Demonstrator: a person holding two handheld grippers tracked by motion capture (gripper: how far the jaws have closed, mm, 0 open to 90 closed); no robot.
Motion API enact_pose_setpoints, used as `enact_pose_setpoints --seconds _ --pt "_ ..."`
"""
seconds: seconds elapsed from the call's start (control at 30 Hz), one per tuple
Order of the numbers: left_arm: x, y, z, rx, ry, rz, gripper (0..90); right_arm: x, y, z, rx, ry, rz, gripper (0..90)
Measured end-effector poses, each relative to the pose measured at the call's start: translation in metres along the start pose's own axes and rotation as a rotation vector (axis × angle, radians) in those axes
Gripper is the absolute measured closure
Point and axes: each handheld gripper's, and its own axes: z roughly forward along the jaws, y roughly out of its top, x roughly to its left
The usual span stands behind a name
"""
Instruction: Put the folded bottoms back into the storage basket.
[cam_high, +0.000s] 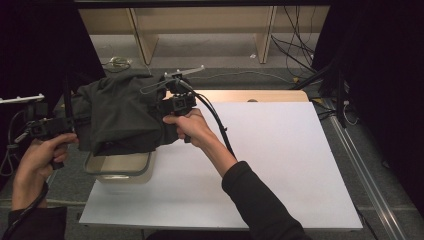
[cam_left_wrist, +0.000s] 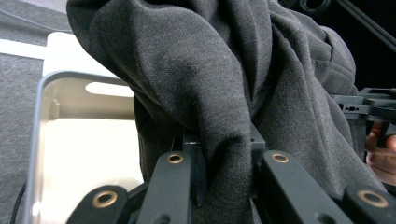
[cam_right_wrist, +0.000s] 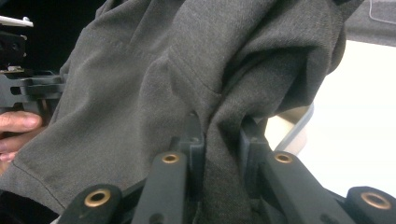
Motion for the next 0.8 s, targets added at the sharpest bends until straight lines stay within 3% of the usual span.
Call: enact_pose_setpoints --seconds 0.17,0.3,0.8 --pt "0.012 -0.002 -0.003 0.003 0.047 -0.017 78.2 0.008 -0.001 0.02 0.022 -0.01 -0.005 77.0" --pt "0.019 -0.004 0.0 0.014 0.061 -0.033 78.2 0.009 -0.005 0.029 0.037 -0.015 -0.001 76.7" --pt "0.033 -0.011 0.011 0.047 0.158 -0.045 78.0 0.01 -0.02 0.061 0.08 -0.016 0.04 74.5"
